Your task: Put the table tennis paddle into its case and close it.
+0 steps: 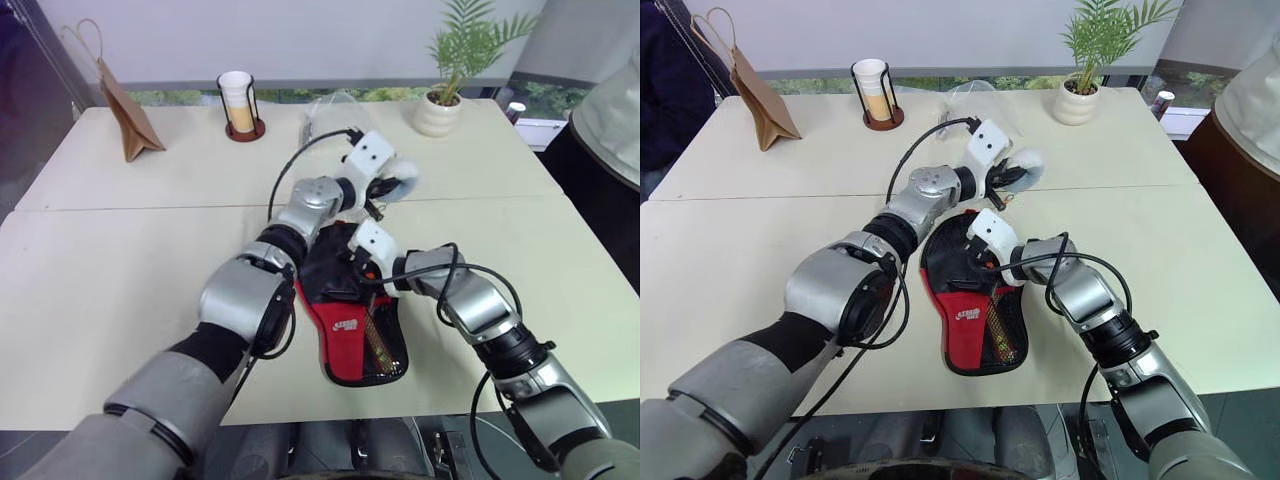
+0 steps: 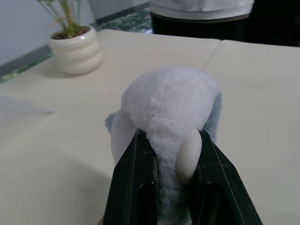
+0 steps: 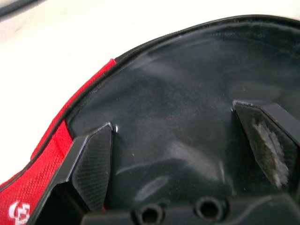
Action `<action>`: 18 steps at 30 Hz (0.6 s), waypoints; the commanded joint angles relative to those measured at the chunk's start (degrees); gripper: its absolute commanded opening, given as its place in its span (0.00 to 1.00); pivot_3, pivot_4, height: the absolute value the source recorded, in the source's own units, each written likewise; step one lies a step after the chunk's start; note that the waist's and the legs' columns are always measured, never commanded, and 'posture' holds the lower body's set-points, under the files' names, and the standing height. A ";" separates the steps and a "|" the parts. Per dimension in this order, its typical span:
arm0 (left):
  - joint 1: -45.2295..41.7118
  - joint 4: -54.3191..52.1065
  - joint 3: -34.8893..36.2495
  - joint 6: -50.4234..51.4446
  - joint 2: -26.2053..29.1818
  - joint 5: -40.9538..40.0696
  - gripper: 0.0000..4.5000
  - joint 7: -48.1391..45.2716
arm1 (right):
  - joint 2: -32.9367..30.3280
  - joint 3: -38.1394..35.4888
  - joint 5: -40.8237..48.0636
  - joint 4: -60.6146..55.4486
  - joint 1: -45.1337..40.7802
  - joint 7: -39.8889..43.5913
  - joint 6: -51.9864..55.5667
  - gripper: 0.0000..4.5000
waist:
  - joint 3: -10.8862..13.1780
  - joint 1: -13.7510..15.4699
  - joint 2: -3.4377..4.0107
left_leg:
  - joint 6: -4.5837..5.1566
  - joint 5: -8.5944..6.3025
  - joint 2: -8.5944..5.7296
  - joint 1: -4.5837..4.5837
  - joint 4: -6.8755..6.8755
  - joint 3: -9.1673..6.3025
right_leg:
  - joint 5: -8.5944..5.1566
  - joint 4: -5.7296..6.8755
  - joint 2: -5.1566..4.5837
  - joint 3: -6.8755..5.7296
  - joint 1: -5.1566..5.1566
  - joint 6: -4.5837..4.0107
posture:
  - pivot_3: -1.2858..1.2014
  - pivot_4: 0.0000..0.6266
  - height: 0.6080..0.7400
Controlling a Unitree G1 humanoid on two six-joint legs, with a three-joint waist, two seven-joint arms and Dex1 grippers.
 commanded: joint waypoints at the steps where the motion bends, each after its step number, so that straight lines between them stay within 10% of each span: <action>1: -2.55 -2.17 1.94 2.04 -1.15 -2.02 0.38 -4.54 | -0.94 4.13 -3.06 4.10 4.30 -0.46 4.22 1.00 | -0.01 0.00 0.02 | 0.00 0.00 0.00 0.00 0.00 0.00 | 0.00 0.00 0.00 0.00 0.00 0.00 | 0.52 0.24 0.95; 7: -1.22 -2.54 2.38 4.14 -0.06 -2.10 0.98 -11.17 | -1.25 3.74 -3.30 5.64 3.53 -0.37 3.24 1.00 | -0.02 -0.05 0.02 | 0.00 0.00 0.00 0.01 -0.01 0.00 | 0.00 0.00 0.00 0.00 0.01 0.00 | 0.52 0.24 0.95; 18: -3.33 -4.09 11.86 9.21 7.97 -11.05 0.98 -12.72 | -0.69 3.69 -4.31 10.96 -0.29 1.53 -0.36 1.00 | -0.01 -0.21 0.02 | 0.00 0.00 0.00 0.02 0.00 -0.01 | 0.00 0.00 0.00 0.00 0.00 0.00 | 0.52 0.24 0.95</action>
